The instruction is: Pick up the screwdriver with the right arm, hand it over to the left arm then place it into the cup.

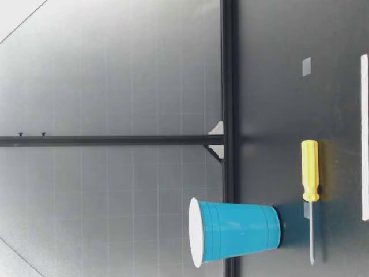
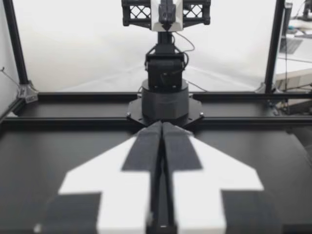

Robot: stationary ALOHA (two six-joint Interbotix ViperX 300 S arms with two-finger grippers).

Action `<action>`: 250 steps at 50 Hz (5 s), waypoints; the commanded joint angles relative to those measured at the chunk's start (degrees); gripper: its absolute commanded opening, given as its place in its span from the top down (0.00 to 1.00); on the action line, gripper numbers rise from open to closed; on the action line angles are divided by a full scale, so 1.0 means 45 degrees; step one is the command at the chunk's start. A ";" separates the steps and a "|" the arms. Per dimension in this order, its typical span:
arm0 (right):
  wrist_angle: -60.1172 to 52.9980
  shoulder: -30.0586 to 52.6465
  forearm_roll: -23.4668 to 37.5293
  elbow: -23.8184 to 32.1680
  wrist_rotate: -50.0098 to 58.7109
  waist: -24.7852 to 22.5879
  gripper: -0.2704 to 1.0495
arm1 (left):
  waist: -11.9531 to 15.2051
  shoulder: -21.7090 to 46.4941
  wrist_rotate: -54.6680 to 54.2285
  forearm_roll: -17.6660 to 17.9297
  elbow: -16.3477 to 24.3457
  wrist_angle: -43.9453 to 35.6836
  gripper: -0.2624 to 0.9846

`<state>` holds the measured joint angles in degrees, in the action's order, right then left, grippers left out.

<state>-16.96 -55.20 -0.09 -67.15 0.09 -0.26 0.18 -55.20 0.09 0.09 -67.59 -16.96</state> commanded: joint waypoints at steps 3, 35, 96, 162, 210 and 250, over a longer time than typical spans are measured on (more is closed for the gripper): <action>-0.0234 0.0020 0.0000 -0.0020 -0.0020 0.0020 0.69 | 0.0273 -0.0059 0.0020 -0.0020 0.0234 -0.0352 0.68; 0.1816 0.6855 -0.0293 0.4512 -0.0039 0.1797 0.77 | 0.0273 0.0000 -0.0059 0.0000 -0.0313 -0.0625 0.70; 0.7285 1.7012 0.1133 1.1699 -0.0527 0.2051 0.34 | 0.0273 -0.0078 -0.0039 0.0000 -0.1152 -0.1094 0.70; 0.6348 1.6953 0.0977 1.1055 -0.0762 0.2051 0.83 | 0.0273 0.0215 -0.0039 0.0000 -0.1230 -0.1133 0.49; -0.7793 1.3906 0.0547 0.6328 0.1543 0.0371 0.83 | 0.0254 0.5938 -0.0078 0.0215 -0.0352 -0.7441 0.27; -0.7754 1.4180 0.0547 0.6738 0.1289 0.0410 0.83 | 0.0254 0.8164 -0.0762 -0.0234 0.0859 -0.8887 0.63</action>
<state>-51.33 9.67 2.37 -38.06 5.89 1.58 1.23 -18.11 -3.25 -0.79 -64.78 -56.16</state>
